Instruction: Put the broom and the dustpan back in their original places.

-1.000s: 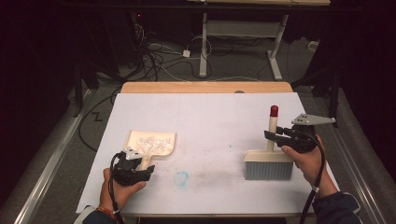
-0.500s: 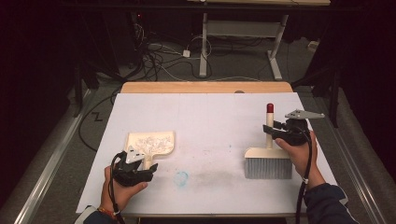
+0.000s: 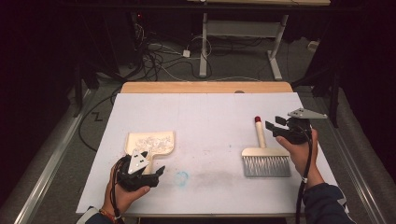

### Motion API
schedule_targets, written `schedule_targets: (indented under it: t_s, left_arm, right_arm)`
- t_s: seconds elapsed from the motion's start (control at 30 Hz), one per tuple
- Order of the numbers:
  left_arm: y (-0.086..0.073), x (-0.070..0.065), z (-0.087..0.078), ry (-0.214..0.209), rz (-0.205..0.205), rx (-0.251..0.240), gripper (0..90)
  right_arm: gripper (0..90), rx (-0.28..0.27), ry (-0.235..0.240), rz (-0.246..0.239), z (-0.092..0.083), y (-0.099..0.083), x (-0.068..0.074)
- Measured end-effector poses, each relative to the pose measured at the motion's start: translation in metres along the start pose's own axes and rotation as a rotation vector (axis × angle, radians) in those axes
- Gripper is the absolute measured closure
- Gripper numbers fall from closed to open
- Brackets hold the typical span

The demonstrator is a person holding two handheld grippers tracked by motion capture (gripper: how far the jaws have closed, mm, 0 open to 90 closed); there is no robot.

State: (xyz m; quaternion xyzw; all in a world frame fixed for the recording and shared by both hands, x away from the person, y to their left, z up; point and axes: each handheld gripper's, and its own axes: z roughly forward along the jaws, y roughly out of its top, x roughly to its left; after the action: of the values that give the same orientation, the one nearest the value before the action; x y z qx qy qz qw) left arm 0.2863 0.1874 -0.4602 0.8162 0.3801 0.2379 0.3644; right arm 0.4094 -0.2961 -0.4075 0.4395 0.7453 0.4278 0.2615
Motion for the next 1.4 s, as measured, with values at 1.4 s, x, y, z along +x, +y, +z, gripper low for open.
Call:
schedule_targets:
  t_s: [1.4]
  left_arm:
    - [0.000, -0.013, 0.007, -0.027, 0.094, 0.008, 20.4]
  right_arm:
    - [16.9, -0.192, -0.020, -0.109, -0.036, 0.006, 0.044]
